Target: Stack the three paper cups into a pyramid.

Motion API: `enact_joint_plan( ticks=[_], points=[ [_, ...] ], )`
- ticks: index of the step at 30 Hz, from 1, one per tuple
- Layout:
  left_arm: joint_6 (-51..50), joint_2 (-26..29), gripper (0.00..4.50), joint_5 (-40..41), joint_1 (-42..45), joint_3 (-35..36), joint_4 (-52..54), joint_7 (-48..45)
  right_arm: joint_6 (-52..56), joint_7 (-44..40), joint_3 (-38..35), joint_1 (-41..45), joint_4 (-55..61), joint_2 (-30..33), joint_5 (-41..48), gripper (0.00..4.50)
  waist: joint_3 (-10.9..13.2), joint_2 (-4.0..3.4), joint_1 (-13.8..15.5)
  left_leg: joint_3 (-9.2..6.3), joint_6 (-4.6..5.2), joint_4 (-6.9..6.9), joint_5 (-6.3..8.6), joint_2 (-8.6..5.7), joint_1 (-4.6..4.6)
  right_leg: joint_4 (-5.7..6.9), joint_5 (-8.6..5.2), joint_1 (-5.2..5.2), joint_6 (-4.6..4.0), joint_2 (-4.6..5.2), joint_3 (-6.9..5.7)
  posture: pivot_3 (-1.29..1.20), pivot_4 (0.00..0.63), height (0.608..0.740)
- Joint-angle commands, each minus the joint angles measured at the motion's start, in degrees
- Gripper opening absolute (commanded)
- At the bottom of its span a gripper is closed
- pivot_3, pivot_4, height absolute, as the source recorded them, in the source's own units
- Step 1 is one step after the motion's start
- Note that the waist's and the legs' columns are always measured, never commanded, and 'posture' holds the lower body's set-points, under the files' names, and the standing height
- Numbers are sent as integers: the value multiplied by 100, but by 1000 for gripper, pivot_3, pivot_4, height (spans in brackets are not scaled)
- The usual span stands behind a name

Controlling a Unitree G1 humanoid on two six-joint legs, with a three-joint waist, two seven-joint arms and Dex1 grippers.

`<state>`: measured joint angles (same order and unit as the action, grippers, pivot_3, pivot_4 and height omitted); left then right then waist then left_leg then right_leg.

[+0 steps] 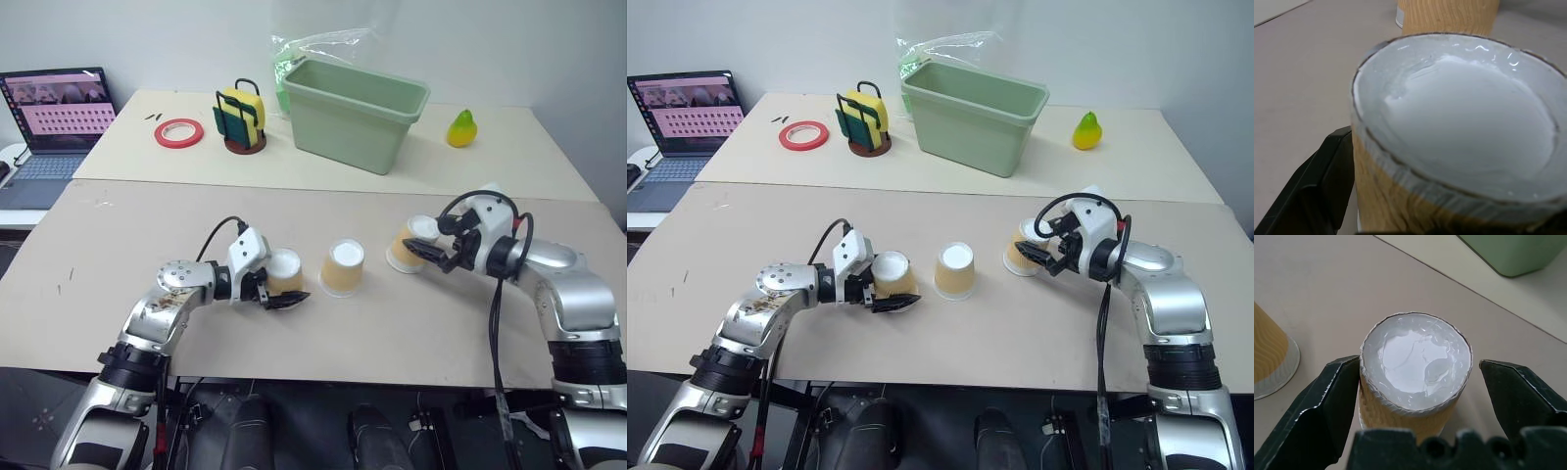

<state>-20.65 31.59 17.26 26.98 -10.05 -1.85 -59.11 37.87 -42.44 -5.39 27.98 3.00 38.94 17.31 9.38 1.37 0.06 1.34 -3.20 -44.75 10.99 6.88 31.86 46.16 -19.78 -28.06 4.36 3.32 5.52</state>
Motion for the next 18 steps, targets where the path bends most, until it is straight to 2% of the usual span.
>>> enact_joint_plan(
  ticks=[1, 18],
  points=[
    [192, -115, 4444, -73, 202, -46, -56, -49, 15, 49, -246, -18, 257, 101, 119, 4500, 0, 0, 2, 0, 0, 0, 0, 0, 0, 0, 0, 0, 0, 0, 0, 0, 150, 656],
    [483, -635, 4444, -316, 642, -123, -848, -105, 84, 92, -296, -111, 356, 143, 123, 4500, 0, 0, 15, 0, 0, 0, 0, 0, 0, 0, 0, 2, 1, 0, 0, 0, 150, 656]
  ],
)
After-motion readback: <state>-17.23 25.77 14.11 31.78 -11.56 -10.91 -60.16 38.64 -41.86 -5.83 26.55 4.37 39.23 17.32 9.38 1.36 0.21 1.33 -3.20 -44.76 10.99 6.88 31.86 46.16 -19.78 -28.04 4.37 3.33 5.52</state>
